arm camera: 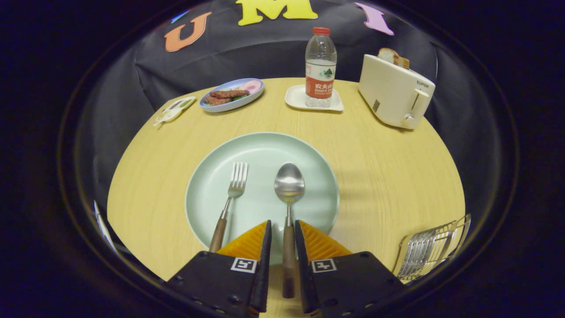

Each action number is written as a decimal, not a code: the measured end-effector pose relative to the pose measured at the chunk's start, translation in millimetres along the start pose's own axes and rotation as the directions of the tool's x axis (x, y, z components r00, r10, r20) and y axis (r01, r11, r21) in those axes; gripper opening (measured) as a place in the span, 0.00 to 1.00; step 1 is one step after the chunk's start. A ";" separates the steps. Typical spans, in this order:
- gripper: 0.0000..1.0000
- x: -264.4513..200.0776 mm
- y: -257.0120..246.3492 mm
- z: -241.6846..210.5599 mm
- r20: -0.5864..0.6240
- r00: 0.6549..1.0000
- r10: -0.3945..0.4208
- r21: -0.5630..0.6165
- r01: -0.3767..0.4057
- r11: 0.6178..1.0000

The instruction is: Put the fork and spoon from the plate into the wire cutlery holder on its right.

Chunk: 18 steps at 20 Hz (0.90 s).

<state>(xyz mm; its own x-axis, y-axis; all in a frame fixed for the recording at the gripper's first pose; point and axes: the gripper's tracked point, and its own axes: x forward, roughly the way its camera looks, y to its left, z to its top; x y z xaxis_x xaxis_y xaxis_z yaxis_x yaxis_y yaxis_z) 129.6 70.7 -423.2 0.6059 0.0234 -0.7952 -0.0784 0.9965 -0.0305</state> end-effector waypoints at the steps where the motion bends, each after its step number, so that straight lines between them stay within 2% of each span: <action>1: 0.24 5.3 -4.7 -2.2 -0.008 1.000 -0.024 0.004 0.024 1.000; 2: 0.14 3.9 -2.4 -2.3 -0.002 1.000 -0.023 0.011 0.023 1.000; 6: 0.04 -4.6 -0.1 -5.7 -0.022 1.000 -0.014 0.036 0.015 0.999; 8: 0.04 -13.1 5.2 -9.6 -0.031 0.999 0.021 0.050 -0.019 0.999; 18: 0.04 -88.3 -23.5 -12.9 0.031 0.998 0.050 0.011 -0.050 0.999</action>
<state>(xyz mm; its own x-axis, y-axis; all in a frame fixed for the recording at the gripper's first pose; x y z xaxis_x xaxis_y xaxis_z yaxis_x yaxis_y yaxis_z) 67.7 44.2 -360.1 0.6252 0.0756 -0.7768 -0.0999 0.9949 0.0164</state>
